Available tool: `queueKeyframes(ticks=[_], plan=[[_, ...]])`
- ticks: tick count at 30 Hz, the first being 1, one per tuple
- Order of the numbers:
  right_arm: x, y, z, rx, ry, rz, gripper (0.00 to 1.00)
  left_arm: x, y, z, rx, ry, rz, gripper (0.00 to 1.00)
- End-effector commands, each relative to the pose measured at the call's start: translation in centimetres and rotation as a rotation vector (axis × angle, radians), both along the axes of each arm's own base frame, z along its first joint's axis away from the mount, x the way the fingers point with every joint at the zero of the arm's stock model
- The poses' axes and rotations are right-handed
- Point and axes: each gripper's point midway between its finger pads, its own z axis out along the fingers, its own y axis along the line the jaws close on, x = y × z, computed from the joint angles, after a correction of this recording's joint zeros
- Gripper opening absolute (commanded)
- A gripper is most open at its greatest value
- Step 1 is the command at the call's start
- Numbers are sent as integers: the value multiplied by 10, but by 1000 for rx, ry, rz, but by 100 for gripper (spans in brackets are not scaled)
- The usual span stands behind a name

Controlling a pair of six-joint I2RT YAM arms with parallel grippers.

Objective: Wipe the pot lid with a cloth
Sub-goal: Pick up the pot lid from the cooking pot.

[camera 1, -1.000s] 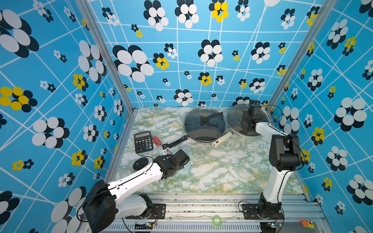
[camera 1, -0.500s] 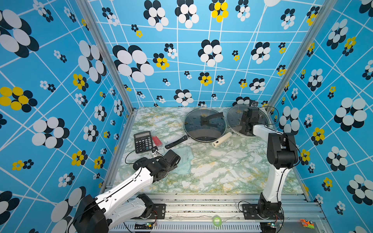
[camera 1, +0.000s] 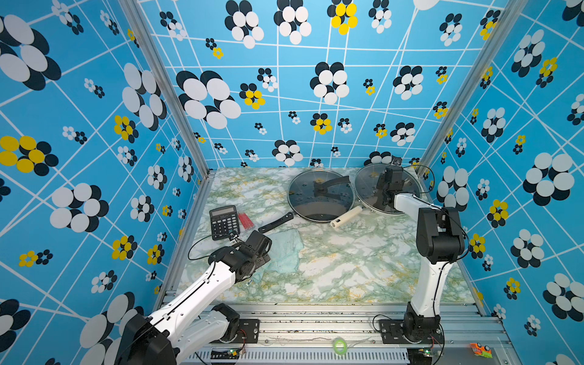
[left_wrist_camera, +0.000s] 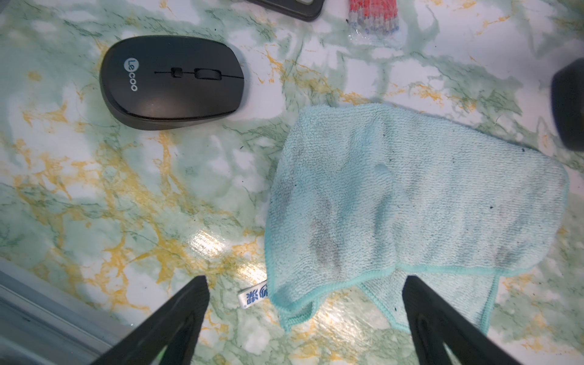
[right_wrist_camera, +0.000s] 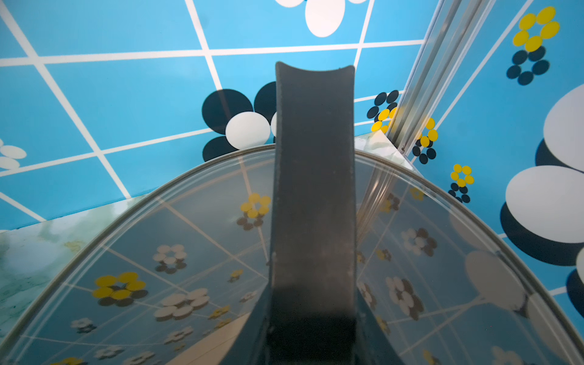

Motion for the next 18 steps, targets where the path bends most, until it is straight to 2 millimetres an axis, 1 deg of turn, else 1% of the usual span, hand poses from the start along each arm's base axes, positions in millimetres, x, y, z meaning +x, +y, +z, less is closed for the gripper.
queueKeyframes(ticks=[1,4,6,9,11,12,13,14,16,18], plan=[[-17,-4,20,-15,14,-45,0,6,-1,-6,30,22,-37,99],[-26,-6,65,-13,-78,-57,0,20,-7,-8,55,29,-78,99],[-34,-3,94,-7,-136,-51,0,31,-11,-11,76,36,-103,99],[-48,4,127,-4,-189,-39,0,47,-16,-18,104,42,-133,99],[-59,10,141,-7,-203,-35,0,57,-20,-24,113,44,-147,99],[-64,15,144,-10,-199,-27,0,62,-23,-28,118,45,-151,99],[-68,14,148,-11,-201,-33,0,65,-23,-33,127,53,-147,99],[-72,35,151,-5,-198,6,0,68,-23,-38,134,66,-141,99],[-80,46,155,14,-189,21,0,72,-27,-52,134,90,-147,99],[-88,56,158,21,-175,37,0,75,-36,-70,108,106,-178,99]])
